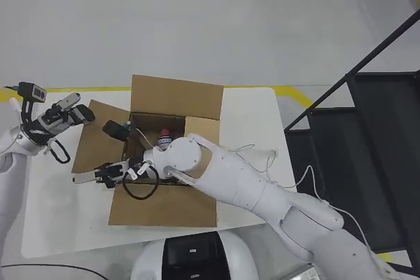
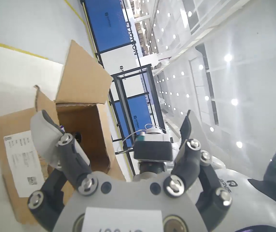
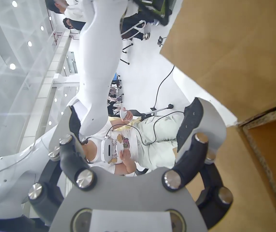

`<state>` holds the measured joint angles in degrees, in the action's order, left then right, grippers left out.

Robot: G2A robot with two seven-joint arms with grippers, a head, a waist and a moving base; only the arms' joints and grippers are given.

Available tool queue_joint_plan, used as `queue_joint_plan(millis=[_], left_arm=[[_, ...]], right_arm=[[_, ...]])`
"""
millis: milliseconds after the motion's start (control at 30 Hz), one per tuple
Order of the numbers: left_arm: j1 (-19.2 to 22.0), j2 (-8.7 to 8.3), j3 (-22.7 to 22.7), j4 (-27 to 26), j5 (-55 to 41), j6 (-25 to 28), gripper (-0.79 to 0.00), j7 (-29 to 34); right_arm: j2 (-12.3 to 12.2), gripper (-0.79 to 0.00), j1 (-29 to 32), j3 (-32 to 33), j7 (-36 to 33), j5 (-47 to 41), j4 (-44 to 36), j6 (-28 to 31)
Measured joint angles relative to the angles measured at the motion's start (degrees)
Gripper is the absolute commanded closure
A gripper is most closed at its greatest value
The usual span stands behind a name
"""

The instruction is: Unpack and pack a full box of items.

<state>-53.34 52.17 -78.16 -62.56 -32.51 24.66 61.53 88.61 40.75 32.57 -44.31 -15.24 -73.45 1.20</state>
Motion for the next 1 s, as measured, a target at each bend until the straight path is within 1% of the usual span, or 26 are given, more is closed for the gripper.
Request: queue_joint_plan(millis=[133,233,367,467,567,667,800,900,1000], left_arm=[[0.12,0.00,0.86,1.22,3.93,-0.67,-0.785,-0.77],[-0.24,-0.05,1.40,1.98,6.80,-1.90,-0.785,-1.60],[-0.72,0.11,2.51,2.78,8.66,-3.19,-0.785,-1.57],[-0.50,0.55,4.28,3.15,8.83,-4.42,-0.785,-0.36],[0.29,1.19,6.55,3.79,8.56,-5.75,-0.785,0.96],[1.38,1.90,8.88,4.67,9.07,-6.57,-0.785,1.37],[2.77,2.62,11.32,5.53,9.78,-7.65,-0.785,2.90],[3.52,2.78,12.16,5.45,10.27,-8.03,-0.785,5.24],[3.71,2.55,11.26,4.70,9.52,-7.93,-0.785,6.77]], right_arm=[[-4.36,-0.785,7.55,8.04,-4.16,3.22,-11.85,-3.79],[-7.41,-0.785,14.50,15.54,-7.28,5.30,-21.16,-6.20],[-9.73,-0.785,21.45,22.57,-9.36,7.27,-29.45,-7.86],[-10.78,-0.785,24.92,26.23,-9.56,8.58,-32.94,-8.36],[-11.44,-0.785,27.08,28.99,-8.85,8.81,-34.29,-8.73],[-11.86,-0.785,28.26,30.97,-8.00,8.34,-34.89,-8.92],[-12.30,-0.785,29.10,32.00,-8.04,8.56,-35.56,-9.08],[-12.61,-0.785,29.55,32.37,-8.55,8.77,-35.63,-9.33],[-12.91,-0.785,30.13,32.70,-8.92,8.87,-35.68,-9.42]])
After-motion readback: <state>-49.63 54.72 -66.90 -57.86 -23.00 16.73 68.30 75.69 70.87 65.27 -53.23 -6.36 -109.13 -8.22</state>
